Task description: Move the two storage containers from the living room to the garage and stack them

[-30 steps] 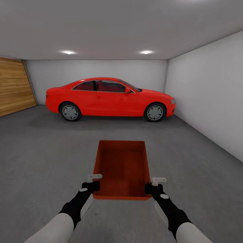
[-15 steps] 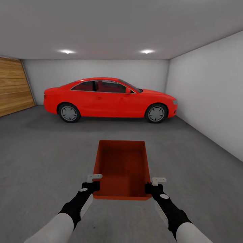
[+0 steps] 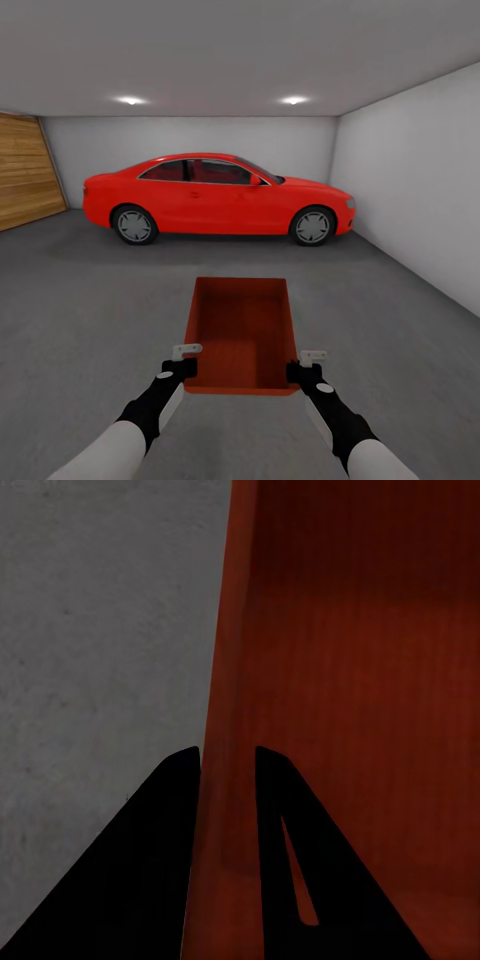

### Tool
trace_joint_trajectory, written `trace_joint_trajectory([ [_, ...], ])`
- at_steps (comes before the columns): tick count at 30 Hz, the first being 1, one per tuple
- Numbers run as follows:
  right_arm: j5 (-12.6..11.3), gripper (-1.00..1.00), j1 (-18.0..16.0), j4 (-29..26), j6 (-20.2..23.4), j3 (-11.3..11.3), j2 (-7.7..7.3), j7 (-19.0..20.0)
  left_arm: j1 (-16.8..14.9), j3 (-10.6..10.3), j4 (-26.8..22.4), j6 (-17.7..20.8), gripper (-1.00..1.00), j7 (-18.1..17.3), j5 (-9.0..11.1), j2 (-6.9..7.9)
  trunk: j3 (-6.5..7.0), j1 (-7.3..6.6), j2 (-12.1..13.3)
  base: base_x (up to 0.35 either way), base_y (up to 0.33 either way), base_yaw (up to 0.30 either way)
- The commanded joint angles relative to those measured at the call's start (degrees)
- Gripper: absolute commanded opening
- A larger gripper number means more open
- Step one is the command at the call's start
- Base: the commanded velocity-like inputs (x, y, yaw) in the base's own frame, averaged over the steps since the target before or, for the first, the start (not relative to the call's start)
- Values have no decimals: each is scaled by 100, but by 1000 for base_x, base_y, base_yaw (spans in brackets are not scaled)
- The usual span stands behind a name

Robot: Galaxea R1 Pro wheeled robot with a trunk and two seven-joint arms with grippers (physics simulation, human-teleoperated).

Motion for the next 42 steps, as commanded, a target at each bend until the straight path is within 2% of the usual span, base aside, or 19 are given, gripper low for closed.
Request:
trace_joint_trajectory([
  [1, -1, -100, -8, -31, 8, -13, -6, -62, 0, -2, 1, 35, -100, 75, 92, 7, -7, 4, -4, 321, 77, 0],
  [42, 5, -100, -7, -32, 13, -8, -2, -65, 0, -2, 1, 35, -100, 75, 92, 7, -7, 4, -4, 321, 18, -5],
])
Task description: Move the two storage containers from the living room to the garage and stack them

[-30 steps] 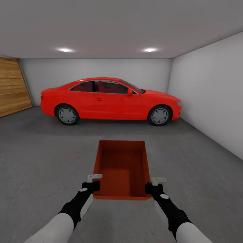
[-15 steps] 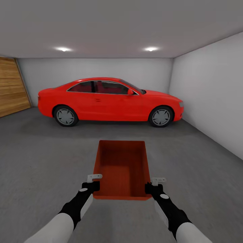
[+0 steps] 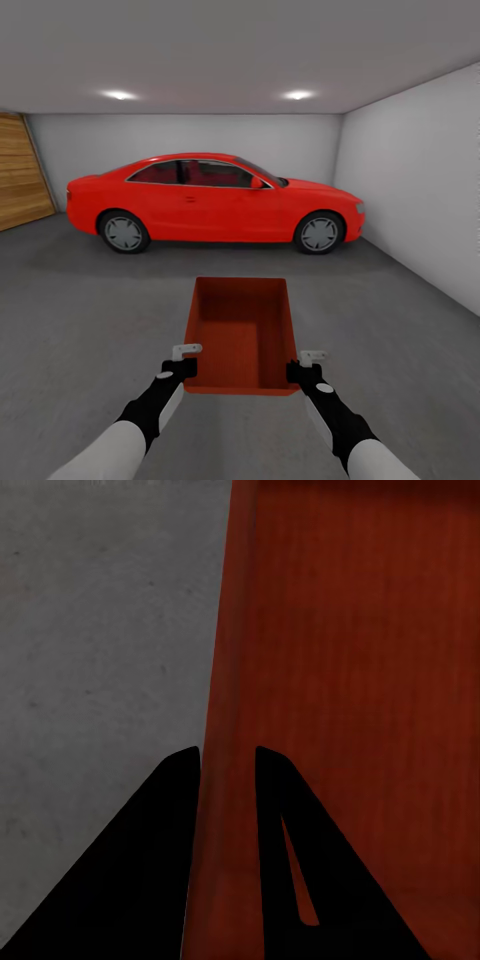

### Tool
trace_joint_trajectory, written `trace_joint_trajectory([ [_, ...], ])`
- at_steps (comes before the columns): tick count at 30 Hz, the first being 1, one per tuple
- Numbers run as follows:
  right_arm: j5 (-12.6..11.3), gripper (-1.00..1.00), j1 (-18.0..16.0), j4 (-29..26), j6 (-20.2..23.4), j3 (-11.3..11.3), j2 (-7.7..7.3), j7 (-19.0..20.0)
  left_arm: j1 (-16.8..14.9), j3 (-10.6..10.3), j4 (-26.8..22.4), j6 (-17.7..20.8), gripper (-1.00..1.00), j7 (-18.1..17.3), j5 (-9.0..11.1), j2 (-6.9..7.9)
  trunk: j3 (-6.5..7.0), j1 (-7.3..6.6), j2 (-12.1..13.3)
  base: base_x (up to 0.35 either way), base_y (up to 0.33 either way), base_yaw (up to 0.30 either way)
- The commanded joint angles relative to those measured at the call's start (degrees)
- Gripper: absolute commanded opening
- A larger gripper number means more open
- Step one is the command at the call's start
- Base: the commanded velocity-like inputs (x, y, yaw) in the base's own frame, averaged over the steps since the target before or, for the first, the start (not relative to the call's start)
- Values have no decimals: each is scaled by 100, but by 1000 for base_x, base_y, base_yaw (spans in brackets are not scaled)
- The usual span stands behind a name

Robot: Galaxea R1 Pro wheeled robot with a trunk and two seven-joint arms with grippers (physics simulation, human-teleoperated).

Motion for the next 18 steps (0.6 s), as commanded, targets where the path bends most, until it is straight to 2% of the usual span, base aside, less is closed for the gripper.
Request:
trace_joint_trajectory([
  [1, 2, -100, -7, -31, 16, -6, -3, -69, 0, -4, 0, 36, -100, 76, 93, 6, -7, 4, -5, 321, 0, -169],
  [18, 21, -100, -7, -30, 18, -13, -8, -119, 0, -4, 0, 36, -100, 76, 93, 6, -7, 4, -5, 321, 0, -273],
])
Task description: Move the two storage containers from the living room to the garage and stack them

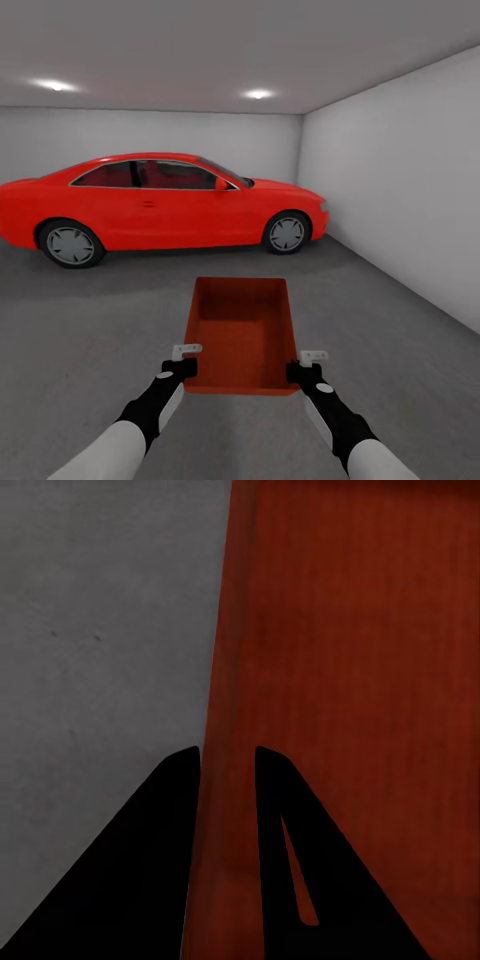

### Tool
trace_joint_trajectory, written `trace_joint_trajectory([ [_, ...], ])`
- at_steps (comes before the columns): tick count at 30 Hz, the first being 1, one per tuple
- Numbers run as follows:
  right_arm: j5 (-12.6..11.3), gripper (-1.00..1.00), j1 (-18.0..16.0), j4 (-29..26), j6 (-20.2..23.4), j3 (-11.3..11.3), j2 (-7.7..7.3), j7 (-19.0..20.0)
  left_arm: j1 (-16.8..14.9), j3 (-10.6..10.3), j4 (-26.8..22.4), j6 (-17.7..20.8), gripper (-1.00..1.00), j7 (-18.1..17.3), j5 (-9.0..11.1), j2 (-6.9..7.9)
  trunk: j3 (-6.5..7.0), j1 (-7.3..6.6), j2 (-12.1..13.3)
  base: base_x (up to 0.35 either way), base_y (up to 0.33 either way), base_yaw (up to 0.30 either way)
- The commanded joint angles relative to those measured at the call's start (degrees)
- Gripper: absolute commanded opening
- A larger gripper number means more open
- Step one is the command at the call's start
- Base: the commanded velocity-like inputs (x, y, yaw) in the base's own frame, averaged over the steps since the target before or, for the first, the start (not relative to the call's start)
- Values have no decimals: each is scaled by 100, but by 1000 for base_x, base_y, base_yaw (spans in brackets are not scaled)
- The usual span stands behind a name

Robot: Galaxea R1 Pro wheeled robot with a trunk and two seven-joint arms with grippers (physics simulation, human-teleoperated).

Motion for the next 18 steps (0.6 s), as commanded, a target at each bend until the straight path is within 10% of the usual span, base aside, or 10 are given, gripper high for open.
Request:
trace_joint_trajectory([
  [1, 23, -100, -7, -28, 18, -24, -6, -110, 1, -3, -3, 38, -100, 77, 89, 6, -7, 4, -4, 321, 0, -287],
  [18, -3, -100, -7, -30, 18, -25, -7, -103, 1, -3, -7, 38, -100, 77, 89, 6, -7, 4, -4, 321, 0, -287],
])
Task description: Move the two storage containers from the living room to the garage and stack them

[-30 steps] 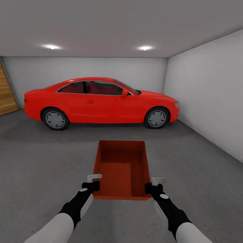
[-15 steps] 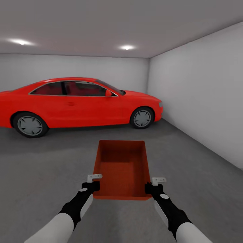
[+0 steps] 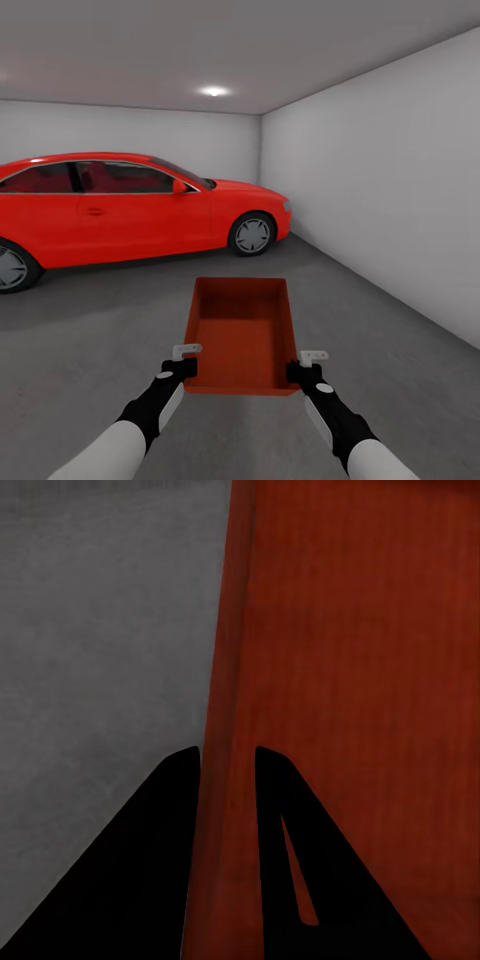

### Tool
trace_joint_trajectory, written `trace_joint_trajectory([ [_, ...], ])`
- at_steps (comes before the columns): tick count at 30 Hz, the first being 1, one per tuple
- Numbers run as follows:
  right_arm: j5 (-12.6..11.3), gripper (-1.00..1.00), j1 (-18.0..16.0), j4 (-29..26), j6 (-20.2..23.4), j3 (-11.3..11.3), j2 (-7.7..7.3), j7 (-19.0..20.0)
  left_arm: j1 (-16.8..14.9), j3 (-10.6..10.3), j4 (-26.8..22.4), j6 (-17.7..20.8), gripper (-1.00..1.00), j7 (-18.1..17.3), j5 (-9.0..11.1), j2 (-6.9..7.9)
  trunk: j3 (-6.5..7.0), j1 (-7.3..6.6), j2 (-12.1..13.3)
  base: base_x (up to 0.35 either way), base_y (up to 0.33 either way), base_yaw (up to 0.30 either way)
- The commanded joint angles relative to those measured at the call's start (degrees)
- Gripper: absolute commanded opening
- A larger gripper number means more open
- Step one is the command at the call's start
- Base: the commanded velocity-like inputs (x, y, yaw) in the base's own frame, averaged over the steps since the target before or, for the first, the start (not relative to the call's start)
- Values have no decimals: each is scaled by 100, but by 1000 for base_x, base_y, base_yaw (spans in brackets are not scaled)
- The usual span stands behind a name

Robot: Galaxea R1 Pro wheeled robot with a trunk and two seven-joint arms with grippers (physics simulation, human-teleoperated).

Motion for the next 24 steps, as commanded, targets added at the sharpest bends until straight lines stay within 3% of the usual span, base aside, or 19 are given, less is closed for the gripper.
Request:
trace_joint_trajectory([
  [1, 24, -100, -7, -28, 18, -40, -5, -87, 2, -1, -5, 37, -100, 76, 89, 6, -7, 4, -4, 321, 0, -287],
  [24, 15, -100, -8, -27, 18, -40, -5, -95, 2, -1, -12, 37, -100, 77, 88, 13, -7, 4, -4, 321, 0, -287],
])
